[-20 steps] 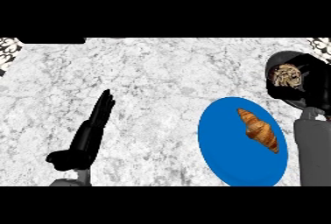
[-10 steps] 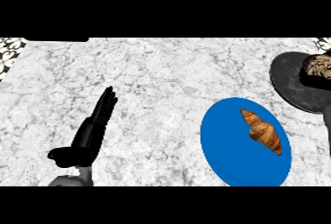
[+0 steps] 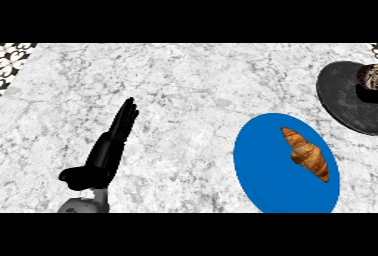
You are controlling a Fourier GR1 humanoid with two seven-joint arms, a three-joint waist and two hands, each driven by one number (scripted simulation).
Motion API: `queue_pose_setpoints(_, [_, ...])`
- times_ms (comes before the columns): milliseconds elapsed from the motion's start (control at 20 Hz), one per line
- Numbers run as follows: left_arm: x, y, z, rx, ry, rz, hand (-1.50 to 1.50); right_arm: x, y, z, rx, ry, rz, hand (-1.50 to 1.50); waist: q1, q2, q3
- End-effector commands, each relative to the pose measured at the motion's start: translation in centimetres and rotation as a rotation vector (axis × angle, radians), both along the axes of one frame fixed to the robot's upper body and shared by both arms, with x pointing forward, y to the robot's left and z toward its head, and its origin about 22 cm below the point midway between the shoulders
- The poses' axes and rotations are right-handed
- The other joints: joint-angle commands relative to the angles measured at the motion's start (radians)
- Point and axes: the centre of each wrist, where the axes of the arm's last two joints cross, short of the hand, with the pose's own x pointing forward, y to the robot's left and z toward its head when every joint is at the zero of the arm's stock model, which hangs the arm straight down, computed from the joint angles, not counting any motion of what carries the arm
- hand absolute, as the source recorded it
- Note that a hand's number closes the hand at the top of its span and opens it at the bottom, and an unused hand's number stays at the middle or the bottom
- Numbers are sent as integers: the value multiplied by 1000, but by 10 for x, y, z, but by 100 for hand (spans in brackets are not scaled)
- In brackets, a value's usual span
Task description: Pick the cupcake from the plate and place it in the pan
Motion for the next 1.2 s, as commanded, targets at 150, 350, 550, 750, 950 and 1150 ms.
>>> queue_pose_setpoints(150, [-1,-8,-2,-3,3,-32,0,0,-1,-13,205,307,156,-150,26,9,3])
queue_pose_setpoints(350, [0,-17,0,1,-3,-20,0,8,-1,1,240,262,195,-150,24,9,4])
queue_pose_setpoints(550, [3,-8,0,26,-12,9,0,11,7,-3,269,21,211,-150,6,4,4])
queue_pose_setpoints(750, [3,-2,5,-12,-3,7,0,-2,-11,-5,344,-114,198,-150,-2,4,4])
queue_pose_setpoints(950, [4,1,3,11,-3,20,0,-18,-41,7,471,-157,247,-150,-22,-5,2])
queue_pose_setpoints(1150, [13,1,7,-2,23,32,0,-35,-57,1,588,-207,300,-150,-40,-11,1])
